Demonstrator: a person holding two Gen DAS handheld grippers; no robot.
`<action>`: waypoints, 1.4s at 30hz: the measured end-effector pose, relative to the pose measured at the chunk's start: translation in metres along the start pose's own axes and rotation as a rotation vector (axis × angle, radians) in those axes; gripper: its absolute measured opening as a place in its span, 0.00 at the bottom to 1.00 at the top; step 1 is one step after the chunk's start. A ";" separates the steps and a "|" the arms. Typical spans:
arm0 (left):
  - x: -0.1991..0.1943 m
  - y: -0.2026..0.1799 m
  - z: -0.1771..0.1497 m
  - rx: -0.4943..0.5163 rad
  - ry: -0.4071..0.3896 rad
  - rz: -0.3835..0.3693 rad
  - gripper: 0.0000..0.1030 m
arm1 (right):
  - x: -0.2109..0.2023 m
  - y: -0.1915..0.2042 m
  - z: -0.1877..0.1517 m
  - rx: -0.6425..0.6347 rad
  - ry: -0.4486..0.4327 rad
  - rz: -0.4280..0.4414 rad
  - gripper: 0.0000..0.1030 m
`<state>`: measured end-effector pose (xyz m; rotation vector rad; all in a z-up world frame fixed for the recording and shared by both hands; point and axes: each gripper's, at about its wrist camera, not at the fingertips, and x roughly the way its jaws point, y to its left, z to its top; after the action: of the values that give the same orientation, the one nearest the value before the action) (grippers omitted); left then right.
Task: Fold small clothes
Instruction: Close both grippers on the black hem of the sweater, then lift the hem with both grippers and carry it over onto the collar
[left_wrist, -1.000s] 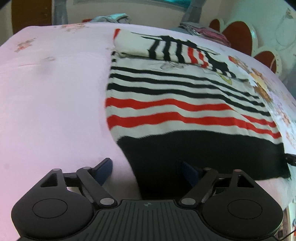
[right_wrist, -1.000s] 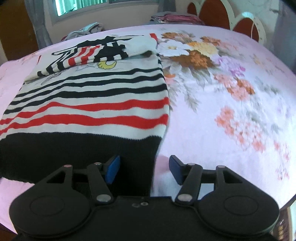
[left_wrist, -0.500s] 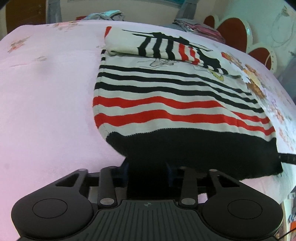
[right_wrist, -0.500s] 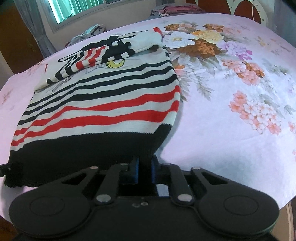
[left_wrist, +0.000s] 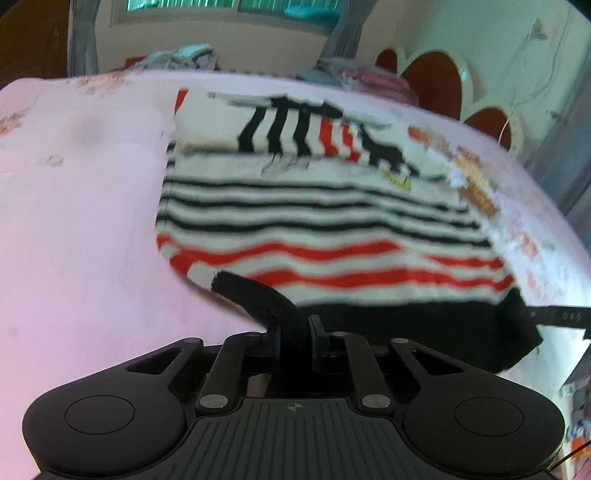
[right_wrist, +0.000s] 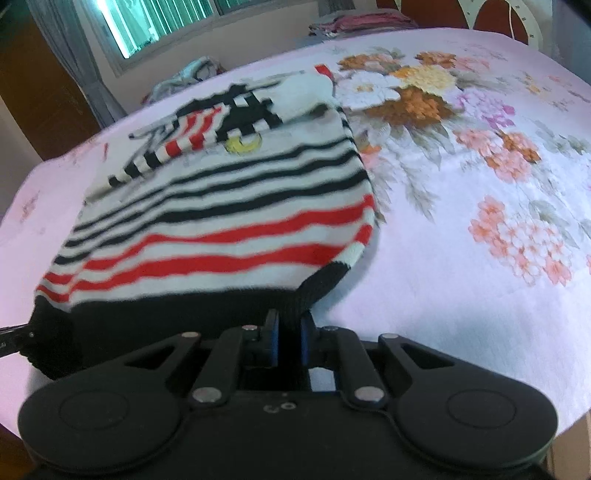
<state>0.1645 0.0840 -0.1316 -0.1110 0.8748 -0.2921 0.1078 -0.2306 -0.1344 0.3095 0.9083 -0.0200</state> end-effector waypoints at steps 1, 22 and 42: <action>-0.002 0.001 0.006 -0.006 -0.018 -0.009 0.12 | -0.001 0.000 0.004 0.001 -0.009 0.008 0.10; 0.097 0.027 0.187 -0.137 -0.175 0.010 0.12 | 0.081 -0.004 0.202 0.085 -0.184 0.128 0.10; 0.227 0.060 0.270 -0.272 -0.022 0.087 0.20 | 0.211 -0.033 0.301 0.230 -0.084 0.142 0.22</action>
<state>0.5219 0.0678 -0.1401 -0.3275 0.8921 -0.0894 0.4657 -0.3198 -0.1346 0.5832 0.7997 -0.0062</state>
